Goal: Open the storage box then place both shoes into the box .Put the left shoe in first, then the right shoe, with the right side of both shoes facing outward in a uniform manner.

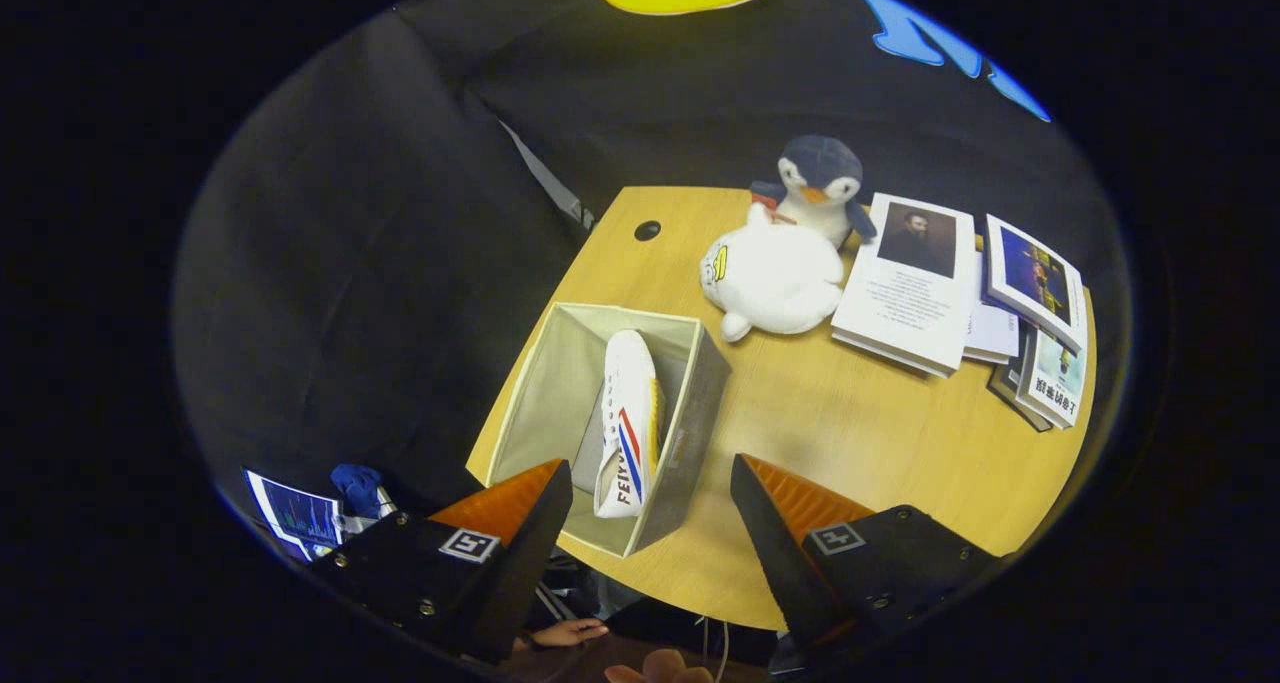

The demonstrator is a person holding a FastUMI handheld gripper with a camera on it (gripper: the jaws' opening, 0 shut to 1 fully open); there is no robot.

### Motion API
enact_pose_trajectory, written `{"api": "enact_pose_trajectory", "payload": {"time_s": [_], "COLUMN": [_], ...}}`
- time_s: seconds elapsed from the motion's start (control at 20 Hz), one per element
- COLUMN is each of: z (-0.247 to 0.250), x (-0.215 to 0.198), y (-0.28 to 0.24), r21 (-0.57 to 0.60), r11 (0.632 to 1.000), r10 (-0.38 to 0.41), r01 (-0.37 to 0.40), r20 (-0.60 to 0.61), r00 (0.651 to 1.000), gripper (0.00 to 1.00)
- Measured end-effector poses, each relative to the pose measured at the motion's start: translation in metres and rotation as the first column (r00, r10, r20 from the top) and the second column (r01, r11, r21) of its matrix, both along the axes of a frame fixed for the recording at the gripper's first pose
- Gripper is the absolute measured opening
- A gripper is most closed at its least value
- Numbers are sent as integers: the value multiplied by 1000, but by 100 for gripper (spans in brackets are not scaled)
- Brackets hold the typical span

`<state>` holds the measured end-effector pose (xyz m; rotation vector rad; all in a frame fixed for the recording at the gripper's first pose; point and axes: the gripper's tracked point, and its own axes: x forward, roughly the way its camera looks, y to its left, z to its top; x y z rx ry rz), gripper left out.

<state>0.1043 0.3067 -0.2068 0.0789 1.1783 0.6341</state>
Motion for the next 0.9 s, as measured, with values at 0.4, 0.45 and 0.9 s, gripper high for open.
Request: {"api": "enact_pose_trajectory", "payload": {"time_s": [0.4,0.45,0.9], "z": [81,102,217], "x": [33,37,-19], "y": [-102,-115,-186], "r21": [91,121,252], "r11": [966,954,881], "r10": [-256,-292,-400], "r01": [243,273,401], "r20": [495,570,849], "r00": [830,768,344], "gripper": [96,96,96]}}
